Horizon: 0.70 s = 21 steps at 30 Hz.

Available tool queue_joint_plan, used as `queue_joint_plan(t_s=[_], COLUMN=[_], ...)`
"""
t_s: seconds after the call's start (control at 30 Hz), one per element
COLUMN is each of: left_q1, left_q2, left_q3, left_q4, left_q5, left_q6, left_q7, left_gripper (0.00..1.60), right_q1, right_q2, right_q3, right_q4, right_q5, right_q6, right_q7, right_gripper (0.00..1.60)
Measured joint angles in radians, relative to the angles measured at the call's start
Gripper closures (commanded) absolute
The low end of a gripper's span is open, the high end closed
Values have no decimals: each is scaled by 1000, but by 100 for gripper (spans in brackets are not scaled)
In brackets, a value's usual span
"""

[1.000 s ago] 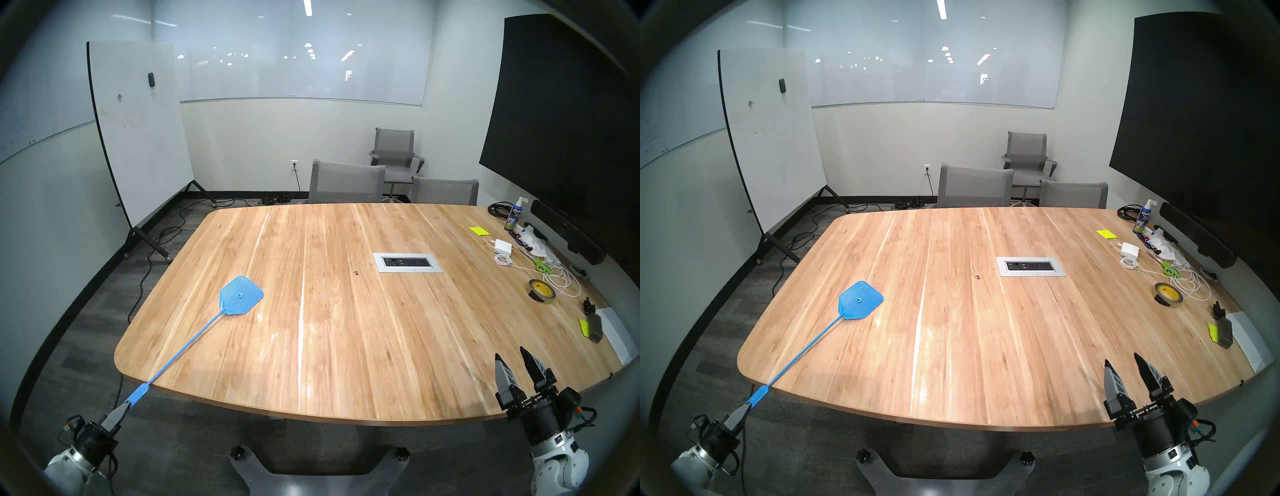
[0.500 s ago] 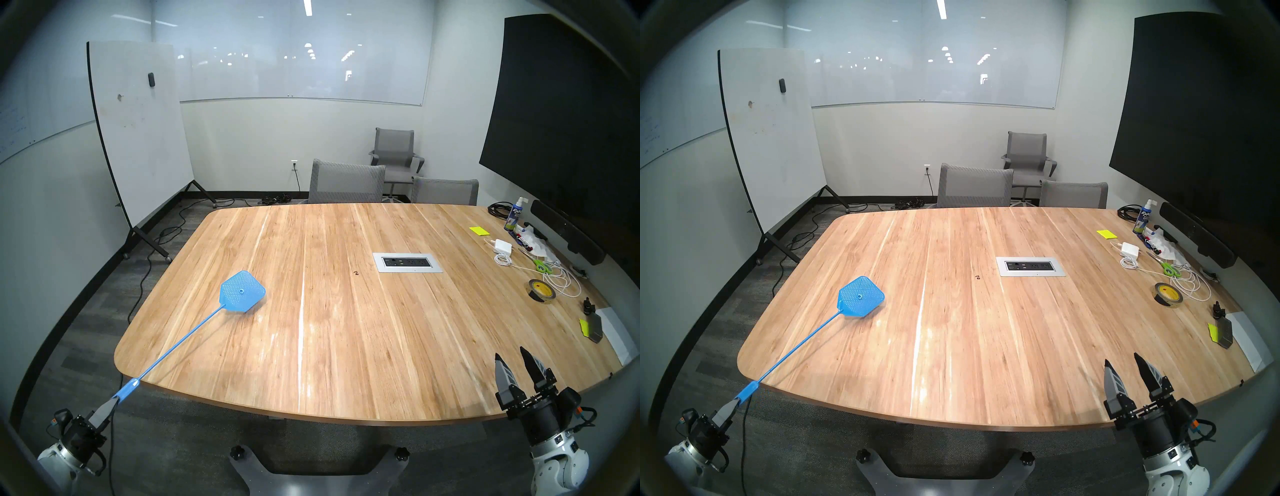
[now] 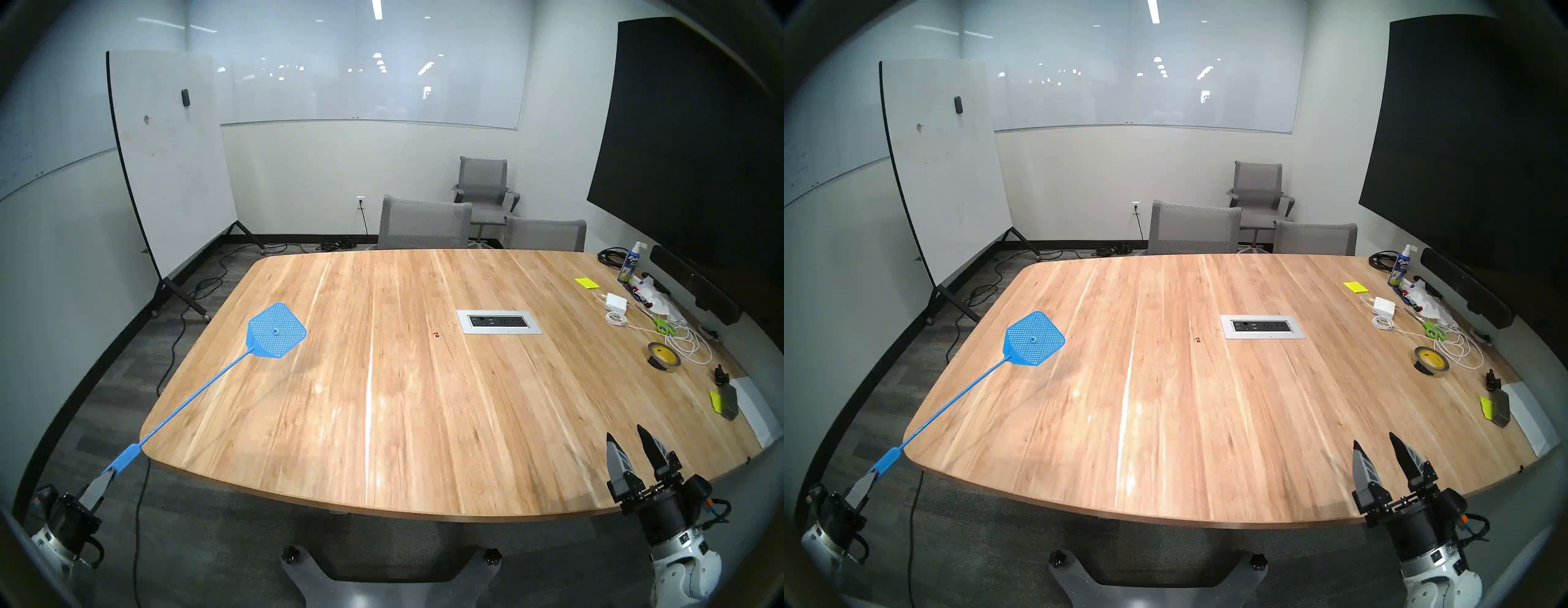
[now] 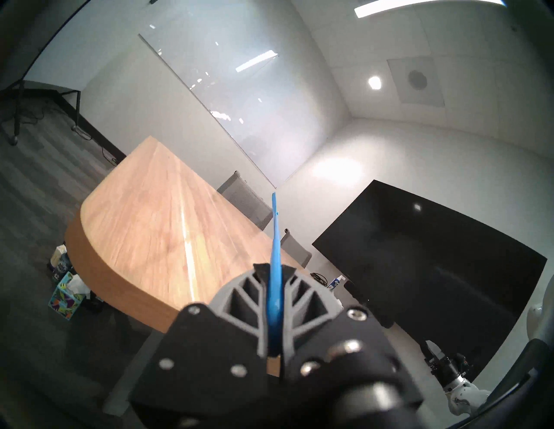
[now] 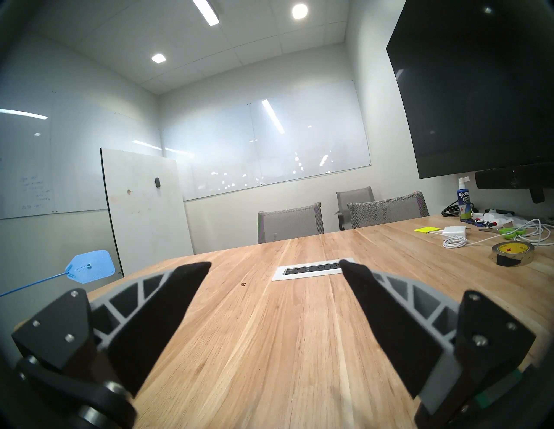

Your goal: Swat a bug on table

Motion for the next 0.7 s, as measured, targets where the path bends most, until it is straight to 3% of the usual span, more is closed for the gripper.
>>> queue_joint_plan(t_s=[0.33, 0.7], left_q1=[99, 218], left_q2=[-40, -129], left_q3=[-141, -308], left_q4=[-112, -276], left_q5=[34, 107], left_q6=[-91, -194], left_q7=[-1, -3], left_gripper=[160, 160], right_q1=[1, 3], right_q2=[0, -1], right_q3=[0, 1], right_q4=[1, 4], right_q5=[0, 0], right_q6=[0, 0], right_q7=[1, 2], right_gripper=[0, 0])
